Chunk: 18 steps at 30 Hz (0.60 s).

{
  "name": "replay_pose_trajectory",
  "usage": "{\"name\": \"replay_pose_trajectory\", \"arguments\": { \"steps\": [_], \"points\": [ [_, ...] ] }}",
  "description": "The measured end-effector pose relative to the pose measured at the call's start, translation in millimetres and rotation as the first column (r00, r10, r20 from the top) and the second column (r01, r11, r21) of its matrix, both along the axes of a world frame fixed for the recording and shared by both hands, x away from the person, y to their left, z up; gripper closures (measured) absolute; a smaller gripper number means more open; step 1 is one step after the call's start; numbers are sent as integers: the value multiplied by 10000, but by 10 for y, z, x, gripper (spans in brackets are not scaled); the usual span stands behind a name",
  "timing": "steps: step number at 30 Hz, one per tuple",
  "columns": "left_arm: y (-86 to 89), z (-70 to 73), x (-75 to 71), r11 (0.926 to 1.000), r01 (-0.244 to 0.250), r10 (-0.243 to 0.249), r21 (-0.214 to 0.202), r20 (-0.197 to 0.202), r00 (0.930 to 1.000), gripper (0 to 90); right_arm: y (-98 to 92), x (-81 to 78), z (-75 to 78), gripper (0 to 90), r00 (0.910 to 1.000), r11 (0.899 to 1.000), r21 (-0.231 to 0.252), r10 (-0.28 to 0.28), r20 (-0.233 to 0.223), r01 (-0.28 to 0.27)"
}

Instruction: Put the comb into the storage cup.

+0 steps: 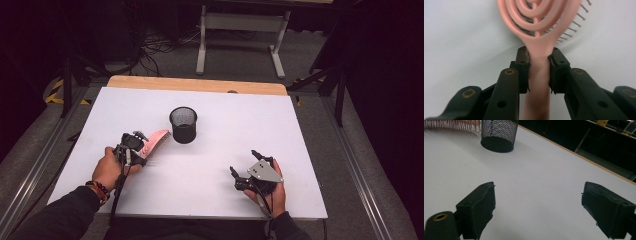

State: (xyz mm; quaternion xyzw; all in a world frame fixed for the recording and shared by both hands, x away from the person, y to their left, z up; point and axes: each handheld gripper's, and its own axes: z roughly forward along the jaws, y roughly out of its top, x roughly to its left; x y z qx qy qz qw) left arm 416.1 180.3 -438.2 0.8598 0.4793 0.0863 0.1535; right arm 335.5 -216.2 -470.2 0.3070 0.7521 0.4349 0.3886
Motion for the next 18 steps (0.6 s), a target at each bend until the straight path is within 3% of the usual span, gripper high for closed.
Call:
{"name": "replay_pose_trajectory", "arguments": {
  "steps": [3, 5, 7, 8, 9, 12, 18],
  "points": [
    [140, 32, -5, 9983, -70, 84, -570, 242, 9997, 790, 8, 7, -7, 124, 10000, 10000, -29, 25, -50, -26],
    [180, -13, -22, 9982, -3, 27, -592, 403, 9992, 790, 13, 14, -18, 124, 9999, 9999, -91, 44, -127, -45],
    [199, -36, -33, 9953, 19, 20, -963, 400, 9992, 784, 20, 15, -24, 123, 9999, 9999, -149, 58, -143, -60],
    [202, -55, -22, 9927, 180, -162, -1190, 162, 9997, 776, 26, 15, -27, 123, 9998, 9998, -173, 65, -171, -68],
    [203, -71, -17, 9895, 345, -358, -1406, -66, 9993, 730, 33, 16, -31, 123, 9998, 9997, -230, 75, -185, -79],
    [161, -102, -38, 9892, 460, -501, -1389, -266, 9984, 568, 45, 15, -36, 122, 9997, 9994, -328, 126, -208, -133],
    [146, -97, 19, 9835, 444, -552, -1754, -569, 9969, 480, 57, 21, -49, 121, 9994, 9988, -440, 198, -282, -210]
  ]
}}
